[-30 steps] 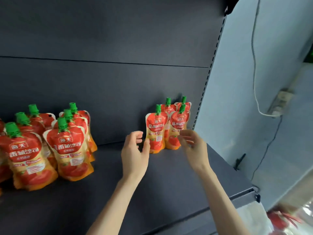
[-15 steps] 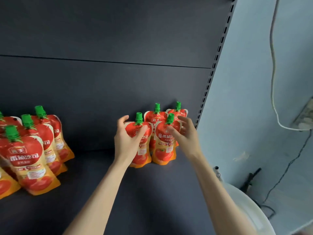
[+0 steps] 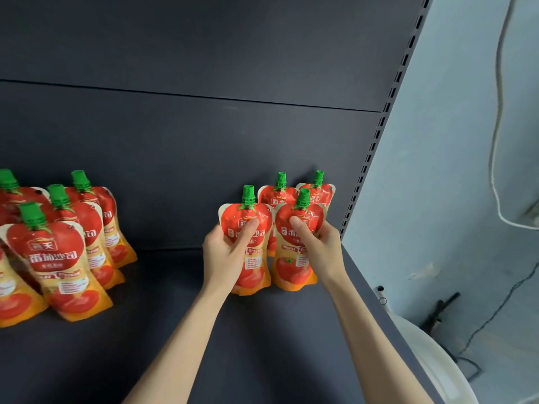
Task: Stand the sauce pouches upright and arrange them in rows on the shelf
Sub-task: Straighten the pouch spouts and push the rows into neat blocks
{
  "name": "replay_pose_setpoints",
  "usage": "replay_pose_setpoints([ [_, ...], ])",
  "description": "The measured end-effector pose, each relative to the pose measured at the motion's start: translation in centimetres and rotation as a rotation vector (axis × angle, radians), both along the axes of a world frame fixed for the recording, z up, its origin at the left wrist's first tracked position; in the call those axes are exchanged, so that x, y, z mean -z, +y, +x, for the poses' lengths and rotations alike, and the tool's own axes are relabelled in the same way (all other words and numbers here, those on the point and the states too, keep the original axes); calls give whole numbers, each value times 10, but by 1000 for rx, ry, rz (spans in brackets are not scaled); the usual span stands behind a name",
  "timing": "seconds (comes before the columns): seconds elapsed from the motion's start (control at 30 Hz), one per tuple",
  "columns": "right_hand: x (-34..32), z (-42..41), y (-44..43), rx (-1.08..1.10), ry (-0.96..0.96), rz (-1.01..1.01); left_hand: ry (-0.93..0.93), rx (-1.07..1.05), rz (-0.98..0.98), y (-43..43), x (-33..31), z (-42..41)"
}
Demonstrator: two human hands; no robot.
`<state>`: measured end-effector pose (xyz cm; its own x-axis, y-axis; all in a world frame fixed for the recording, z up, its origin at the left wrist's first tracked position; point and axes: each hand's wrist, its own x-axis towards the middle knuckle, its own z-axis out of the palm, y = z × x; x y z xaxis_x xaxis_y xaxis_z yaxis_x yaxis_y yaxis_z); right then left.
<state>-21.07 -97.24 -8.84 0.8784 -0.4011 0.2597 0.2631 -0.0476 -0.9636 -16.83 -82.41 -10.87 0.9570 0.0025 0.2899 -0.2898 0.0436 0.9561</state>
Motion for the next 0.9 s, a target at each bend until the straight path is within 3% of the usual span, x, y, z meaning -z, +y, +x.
replay_pose_setpoints([
  [0.47, 6, -115, 95, -199, -21, 72, 31, -201, 26, 98, 6, -146],
  [0.9, 1, -119, 249, -268, -24, 81, 102, -130, -92, 254, -9, -163],
])
